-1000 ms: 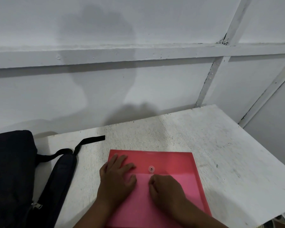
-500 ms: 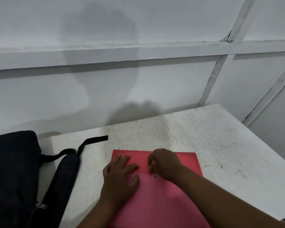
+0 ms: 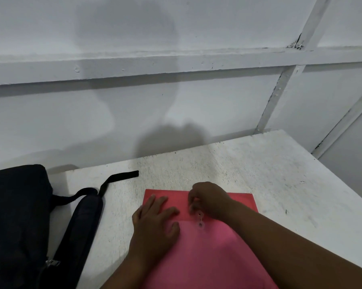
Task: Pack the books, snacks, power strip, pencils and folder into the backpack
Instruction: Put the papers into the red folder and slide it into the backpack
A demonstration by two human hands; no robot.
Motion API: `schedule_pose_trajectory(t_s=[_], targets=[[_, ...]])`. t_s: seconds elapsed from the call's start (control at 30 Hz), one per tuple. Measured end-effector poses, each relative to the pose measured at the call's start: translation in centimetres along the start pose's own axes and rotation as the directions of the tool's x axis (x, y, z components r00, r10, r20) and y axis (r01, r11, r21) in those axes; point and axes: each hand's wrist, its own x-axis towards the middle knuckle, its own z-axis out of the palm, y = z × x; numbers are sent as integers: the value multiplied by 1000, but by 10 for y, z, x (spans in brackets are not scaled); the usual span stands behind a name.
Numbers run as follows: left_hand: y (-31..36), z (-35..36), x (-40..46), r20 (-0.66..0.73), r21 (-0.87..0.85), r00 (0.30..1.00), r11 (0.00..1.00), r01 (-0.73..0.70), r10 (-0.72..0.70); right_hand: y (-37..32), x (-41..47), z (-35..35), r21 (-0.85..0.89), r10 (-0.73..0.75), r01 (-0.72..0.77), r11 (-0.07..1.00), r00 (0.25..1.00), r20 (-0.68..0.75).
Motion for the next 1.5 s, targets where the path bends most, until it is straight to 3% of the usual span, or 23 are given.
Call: schedule_pose_trajectory(t_s=[0.23,0.4,0.5,0.6,0.77,0.97,1.03,1.33,1.5], targets=[[1,-1,-1,-25,-9,999,999,31,-32,25,-15,8,119,168,-158,980,983,-79],[1,1,-1,-33,4,998,999,45,-45,35,-48,25,145,148,-118,982,966,-211],[1,1,-1,-34,19,998,999,44,-43,29,-68,36,121,104,-80,989,972,-212],[1,2,-1,-35,24,999,999,42,-41,17,-86,44,55,78,-68,996,978,-195],[2,1,-1,-29,21,999,999,39,-39,-3,-94,51,-100,32,-63,993,957,-288],[0,2,-2,-34,32,999,999,29,-28,-30,-71,49,-348,-26,-41,937,982,-186],[0,2,-2,-34,29,999,999,26,-25,-30,-65,46,-310,-52,4,951,988,-147],[-2,3,-1,-43,22,999,999,23,-22,7,-38,26,-11,59,-60,998,996,-70],[-2,3,-1,-48,19,998,999,31,-30,23,-65,38,141,51,-15,990,967,-250]])
